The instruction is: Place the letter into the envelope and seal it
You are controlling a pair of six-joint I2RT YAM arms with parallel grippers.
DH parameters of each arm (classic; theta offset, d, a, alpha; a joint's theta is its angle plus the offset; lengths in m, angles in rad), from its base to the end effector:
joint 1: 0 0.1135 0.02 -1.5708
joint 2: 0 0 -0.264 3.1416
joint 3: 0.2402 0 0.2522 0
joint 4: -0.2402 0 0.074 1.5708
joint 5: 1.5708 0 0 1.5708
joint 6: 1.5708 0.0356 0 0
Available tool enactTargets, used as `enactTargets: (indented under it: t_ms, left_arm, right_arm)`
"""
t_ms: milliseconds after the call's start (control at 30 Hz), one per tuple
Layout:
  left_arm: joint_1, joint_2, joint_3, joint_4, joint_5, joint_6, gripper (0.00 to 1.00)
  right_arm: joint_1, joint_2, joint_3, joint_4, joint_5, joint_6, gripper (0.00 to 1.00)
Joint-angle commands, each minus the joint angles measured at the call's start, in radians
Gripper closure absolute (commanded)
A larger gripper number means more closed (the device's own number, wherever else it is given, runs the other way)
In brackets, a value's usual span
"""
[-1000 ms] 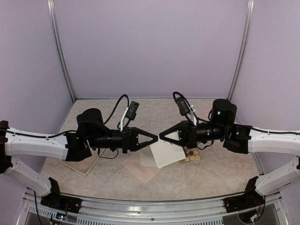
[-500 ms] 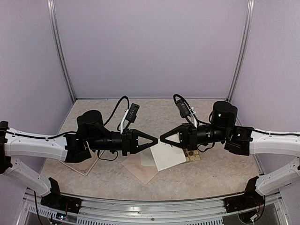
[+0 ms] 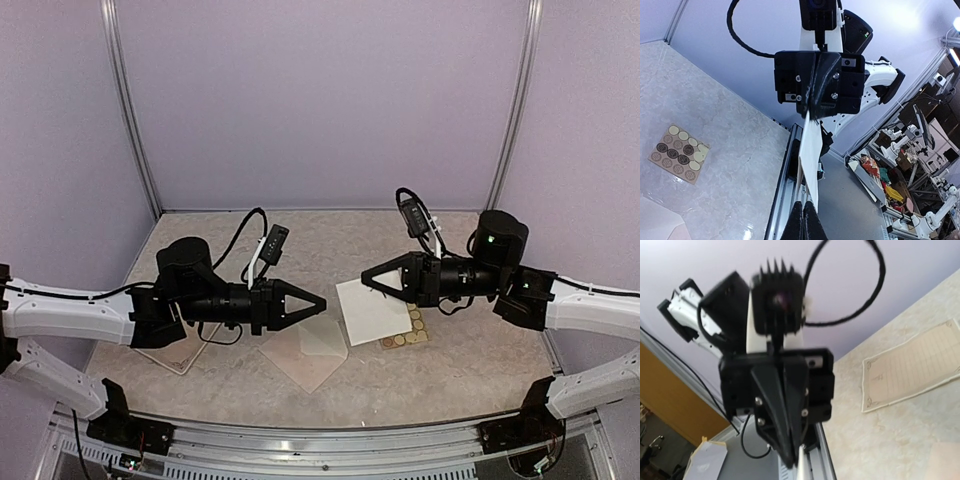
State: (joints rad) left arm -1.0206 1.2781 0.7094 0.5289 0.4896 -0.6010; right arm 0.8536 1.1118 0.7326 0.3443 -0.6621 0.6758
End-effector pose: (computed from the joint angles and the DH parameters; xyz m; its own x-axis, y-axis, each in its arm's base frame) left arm 0.1362 -0.2541 0.2807 -0.5815 -0.0064 -0.8135 0.8113 0.0694 -0.5804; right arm 0.1510 0.2064 0.3117 -0.6423 0.0141 -0.7663 -0.7645 0.0596 0.6419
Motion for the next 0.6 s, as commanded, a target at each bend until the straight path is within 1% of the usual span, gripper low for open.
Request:
enactTargets:
  t_ms: [0,67,133,167,267,333,433,533,567]
  left_arm:
    - [0.005,-0.015,-0.013,-0.024,0.014,0.011,1.00]
    - [0.006,-0.014,-0.006,-0.028,0.014,0.003,0.99]
    - [0.006,-0.007,0.009,-0.032,0.020,-0.001,0.69]
    - [0.005,-0.004,0.019,-0.032,0.026,0.000,0.60]
    - [-0.002,0.019,0.057,-0.037,0.035,0.014,0.47]
    - [-0.008,0.039,0.088,-0.046,0.044,0.024,0.40]
    - [-0.015,0.076,0.125,-0.056,0.061,0.034,0.40]
    - [-0.022,0.099,0.140,-0.052,0.075,0.039,0.54]
    - [-0.023,0.104,0.142,-0.051,0.078,0.039,0.61]
  right_arm:
    - [-0.009,-0.016,-0.015,0.025,0.002,0.011,1.00]
    - [-0.009,-0.012,-0.015,0.028,-0.007,0.008,1.00]
    - [-0.009,-0.001,-0.015,0.035,-0.030,0.006,1.00]
    - [-0.008,0.008,-0.013,0.043,-0.057,0.007,1.00]
    - [0.004,0.036,-0.003,0.068,-0.092,0.009,1.00]
    - [0.017,0.055,0.010,0.062,-0.098,0.001,1.00]
    - [0.031,0.076,0.022,0.061,-0.099,-0.009,1.00]
    - [0.038,0.092,0.029,0.061,-0.100,-0.010,1.00]
    - [0.040,0.096,0.029,0.062,-0.101,-0.010,1.00]
